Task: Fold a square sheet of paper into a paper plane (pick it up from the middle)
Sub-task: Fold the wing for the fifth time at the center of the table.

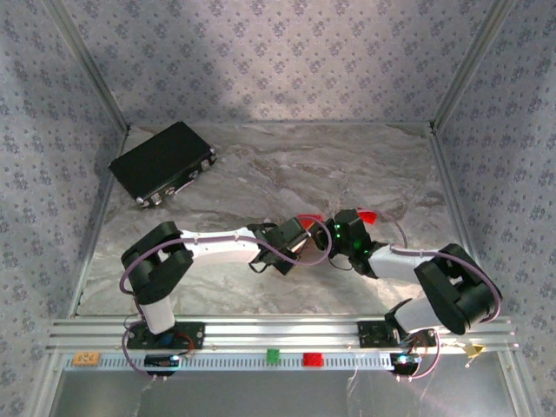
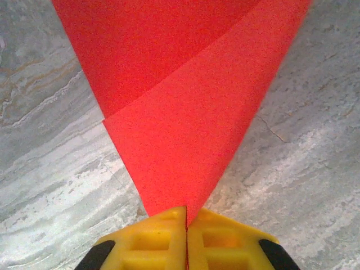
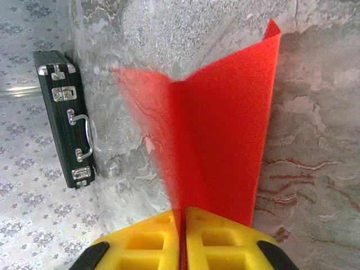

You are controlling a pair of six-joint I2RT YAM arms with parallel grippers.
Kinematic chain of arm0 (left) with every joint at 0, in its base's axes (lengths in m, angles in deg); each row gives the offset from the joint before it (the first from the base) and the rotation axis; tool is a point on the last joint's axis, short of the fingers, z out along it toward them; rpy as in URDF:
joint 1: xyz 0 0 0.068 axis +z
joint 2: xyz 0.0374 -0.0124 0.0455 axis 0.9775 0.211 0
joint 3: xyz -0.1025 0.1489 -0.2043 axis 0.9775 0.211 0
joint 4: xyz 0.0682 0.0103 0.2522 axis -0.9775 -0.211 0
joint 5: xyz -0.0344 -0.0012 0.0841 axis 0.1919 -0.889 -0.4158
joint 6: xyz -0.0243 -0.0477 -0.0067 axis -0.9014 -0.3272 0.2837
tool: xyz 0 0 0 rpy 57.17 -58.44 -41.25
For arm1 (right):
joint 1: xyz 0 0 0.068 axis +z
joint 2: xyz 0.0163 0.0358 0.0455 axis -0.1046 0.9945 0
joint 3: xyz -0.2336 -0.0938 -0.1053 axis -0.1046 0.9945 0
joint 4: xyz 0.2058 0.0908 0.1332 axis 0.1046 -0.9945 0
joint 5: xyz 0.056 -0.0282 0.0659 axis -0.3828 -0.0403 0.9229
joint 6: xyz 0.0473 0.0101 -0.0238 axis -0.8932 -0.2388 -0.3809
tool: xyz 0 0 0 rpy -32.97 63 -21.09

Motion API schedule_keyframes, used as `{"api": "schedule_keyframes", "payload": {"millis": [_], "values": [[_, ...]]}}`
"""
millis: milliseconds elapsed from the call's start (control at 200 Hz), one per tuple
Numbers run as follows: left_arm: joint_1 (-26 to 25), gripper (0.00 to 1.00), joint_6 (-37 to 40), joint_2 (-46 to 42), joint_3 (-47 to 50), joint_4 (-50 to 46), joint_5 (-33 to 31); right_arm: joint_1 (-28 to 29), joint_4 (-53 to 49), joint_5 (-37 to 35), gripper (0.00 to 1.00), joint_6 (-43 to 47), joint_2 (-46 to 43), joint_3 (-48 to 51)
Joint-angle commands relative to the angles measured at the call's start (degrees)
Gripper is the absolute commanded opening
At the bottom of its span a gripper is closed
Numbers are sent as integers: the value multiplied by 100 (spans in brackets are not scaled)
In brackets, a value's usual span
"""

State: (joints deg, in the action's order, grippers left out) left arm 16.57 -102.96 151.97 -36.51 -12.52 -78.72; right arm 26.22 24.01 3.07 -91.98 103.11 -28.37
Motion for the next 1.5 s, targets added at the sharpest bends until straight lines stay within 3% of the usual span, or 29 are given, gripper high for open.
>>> {"api": "schedule_keyframes", "payload": {"millis": [0,125,195,480,695,1054,1299,1494], "values": [[-45,6,7,-167,7,-15,-39,-60,-280,7,15,136,-209,-92],[-43,3,7,-160,7,2,29,-166,-841,-77,22,355,-570,-106],[-45,2,-10,-150,13,26,80,-231,-1247,-178,31,518,-872,-94],[77,1,-90,-12,-11,93,676,-495,-2593,-551,44,1055,-2224,39],[210,2,-161,142,-71,66,1057,-530,-2578,-512,42,1195,-2683,351],[237,10,-161,263,-214,-40,1215,-463,-2447,-299,40,1235,-2557,540],[330,0,-220,342,-245,-38,1428,-343,-2176,-153,35,1379,-2195,479],[499,0,-266,452,-205,69,1922,-23,-1687,-318,27,1801,-1936,481]]}}
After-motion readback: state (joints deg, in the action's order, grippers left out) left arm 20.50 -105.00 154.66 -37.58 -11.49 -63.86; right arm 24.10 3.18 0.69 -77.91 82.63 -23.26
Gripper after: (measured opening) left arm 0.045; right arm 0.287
